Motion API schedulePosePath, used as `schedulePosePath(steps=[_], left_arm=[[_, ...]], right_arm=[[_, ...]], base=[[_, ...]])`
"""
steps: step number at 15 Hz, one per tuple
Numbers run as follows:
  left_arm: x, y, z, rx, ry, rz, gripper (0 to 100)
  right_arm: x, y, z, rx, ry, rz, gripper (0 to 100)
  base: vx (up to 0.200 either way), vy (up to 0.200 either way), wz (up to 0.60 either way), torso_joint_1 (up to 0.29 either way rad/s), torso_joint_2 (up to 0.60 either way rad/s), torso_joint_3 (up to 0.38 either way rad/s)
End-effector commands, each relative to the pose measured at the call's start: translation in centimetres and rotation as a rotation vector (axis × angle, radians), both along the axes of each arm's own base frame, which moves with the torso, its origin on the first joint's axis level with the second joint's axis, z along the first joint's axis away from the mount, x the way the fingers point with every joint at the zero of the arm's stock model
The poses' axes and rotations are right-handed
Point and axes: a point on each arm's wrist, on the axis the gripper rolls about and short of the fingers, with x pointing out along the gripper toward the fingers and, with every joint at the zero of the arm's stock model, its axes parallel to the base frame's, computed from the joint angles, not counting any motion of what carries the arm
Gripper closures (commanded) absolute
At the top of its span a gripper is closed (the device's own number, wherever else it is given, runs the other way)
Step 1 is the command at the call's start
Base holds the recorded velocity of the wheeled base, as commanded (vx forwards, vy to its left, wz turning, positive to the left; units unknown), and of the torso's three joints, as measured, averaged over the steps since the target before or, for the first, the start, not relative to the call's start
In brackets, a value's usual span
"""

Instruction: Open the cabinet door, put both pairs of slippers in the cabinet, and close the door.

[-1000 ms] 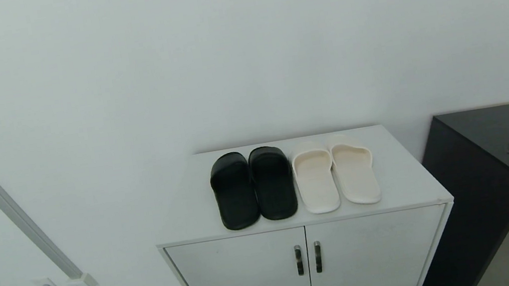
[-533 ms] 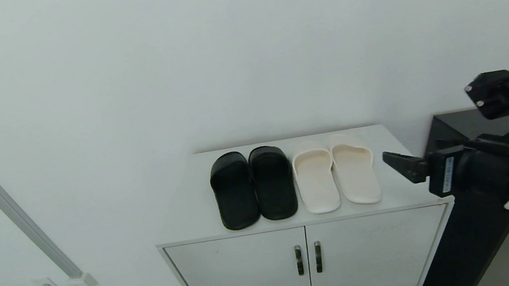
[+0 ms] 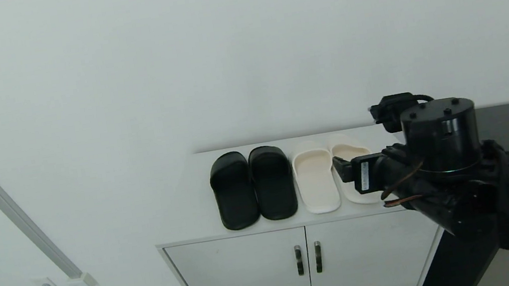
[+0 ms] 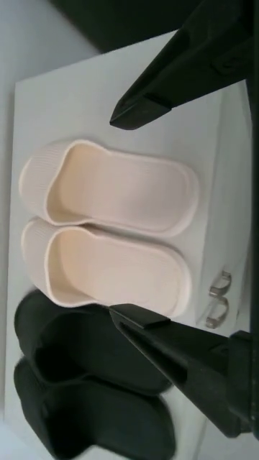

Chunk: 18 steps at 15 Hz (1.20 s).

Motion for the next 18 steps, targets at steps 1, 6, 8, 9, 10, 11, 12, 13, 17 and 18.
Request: schedulePosePath(steps=[1,6,8,9,10,11,12,13,17,18], left_arm=[[0.0,0.0,0.0,0.0,0.0,0.0,100],[0.0,0.0,0.0,-0.002,0.001,0.0,100],[0.0,0.0,0.0,-0.002,0.0,0.0,100],[0.0,0.0,0.0,-0.002,0.001,0.0,100],[0.0,0.0,0.0,-0.002,0.0,0.0,100],[0.0,0.0,0.0,-0.002,0.001,0.0,100],[0.0,0.0,0.0,-0.002,0.0,0.0,100],[0.0,0.0,0.0,-0.002,0.0,0.0,100],[0.0,0.0,0.0,-0.005,0.0,0.0,100],[0.0,0.0,0.0,-0.005,0.001,0.0,100]], right_arm=[[2.3,2.2,-2.9,-0.046,0.03,-0.035,0],[6.3,3.7,-6.5,-0.035,0.02,-0.073,0],[7.4,3.9,-7.0,-0.033,0.022,-0.078,0],[7.8,3.9,-6.9,-0.025,0.02,-0.065,0],[8.3,3.8,-6.8,-0.016,0.02,-0.052,0],[8.7,3.8,-6.6,-0.014,0.023,-0.045,0],[9.2,3.7,-6.8,-0.018,0.031,-0.046,0],[9.7,3.7,-6.8,-0.017,0.03,-0.053,0],[12.1,3.4,-6.8,0.004,0.021,-0.051,0],[12.5,3.4,-6.7,0.007,0.019,-0.052,0]], base=[[0.0,0.0,0.0,0.0,0.0,0.0],[0.0,0.0,0.0,0.0,0.0,0.0],[0.0,0.0,0.0,0.0,0.0,0.0],[0.0,0.0,0.0,0.0,0.0,0.0],[0.0,0.0,0.0,0.0,0.0,0.0],[0.0,0.0,0.0,0.0,0.0,0.0],[0.0,0.0,0.0,0.0,0.0,0.0],[0.0,0.0,0.0,0.0,0.0,0.0],[0.0,0.0,0.0,0.0,0.0,0.0],[0.0,0.0,0.0,0.0,0.0,0.0]])
